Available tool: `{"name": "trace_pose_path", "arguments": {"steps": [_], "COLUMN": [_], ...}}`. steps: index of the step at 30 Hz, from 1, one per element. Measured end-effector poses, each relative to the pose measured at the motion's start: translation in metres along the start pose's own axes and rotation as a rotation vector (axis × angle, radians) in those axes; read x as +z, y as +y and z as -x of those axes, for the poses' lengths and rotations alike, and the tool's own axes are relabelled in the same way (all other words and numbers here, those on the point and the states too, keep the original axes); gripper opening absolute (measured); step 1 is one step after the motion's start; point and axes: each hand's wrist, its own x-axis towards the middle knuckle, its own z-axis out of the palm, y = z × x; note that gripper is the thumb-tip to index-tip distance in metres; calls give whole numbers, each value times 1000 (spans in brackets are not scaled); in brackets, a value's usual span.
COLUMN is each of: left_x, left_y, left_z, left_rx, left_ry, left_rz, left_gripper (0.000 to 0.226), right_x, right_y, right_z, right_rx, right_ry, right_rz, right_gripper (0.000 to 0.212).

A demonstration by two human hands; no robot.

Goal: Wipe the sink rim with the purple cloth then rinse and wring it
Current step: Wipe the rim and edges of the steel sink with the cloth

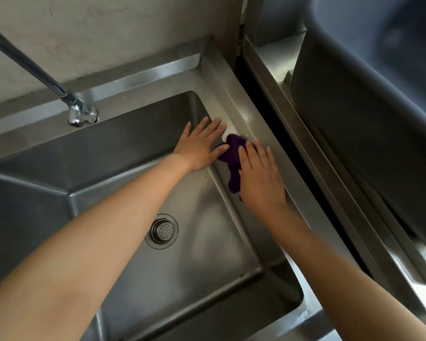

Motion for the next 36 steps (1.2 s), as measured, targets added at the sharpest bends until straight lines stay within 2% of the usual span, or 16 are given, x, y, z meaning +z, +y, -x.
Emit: {"name": "trace_pose_path", "arguments": {"steps": [3,6,10,12,16,18,19,21,22,25,27,29,32,36], "left_x": [-3,-2,5,12,16,9,3,-9,-13,-26,-37,-47,-59,-58], "left_y": [0,0,14,28,46,44,41,34,30,20,11,-1,-19,-44], "left_z": [0,0,6,14,25,23,22,22,24,36,43,48,55,63], "left_rx": [3,2,-35,-49,-110,-209,-279,-416,-454,-472,-457,-460,-466,-476], "left_ry": [-4,-16,23,77,196,301,331,303,261,200,265,382,530,598], "left_rz": [10,53,266,403,647,765,854,1109,1236,1537,1668,1784,1974,2058], "left_gripper": [59,59,59,55,47,40,34,31,33,21,6,9,15,16], "right_x": [-2,2,10,8,1,-2,-4,-8,-12,-22,-28,-35,-38,-29], "right_y": [0,6,10,7,-1,-5,-6,-9,-10,-18,-27,-38,-51,-65], "right_z": [-1,37,60,48,-2,-27,-35,-44,-45,-51,-56,-61,-72,-95], "right_rx": [-5,16,37,21,-34,-59,-81,-124,-142,-174,-175,-169,-98,25], "right_ry": [-9,10,49,29,-2,12,47,143,171,203,204,129,-96,-375], "right_rz": [-9,-16,36,29,-29,-106,-158,-294,-372,-619,-818,-961,-1122,-1398], "right_gripper": [83,69,60,65,89,83,71,44,39,34,33,37,43,40]}}
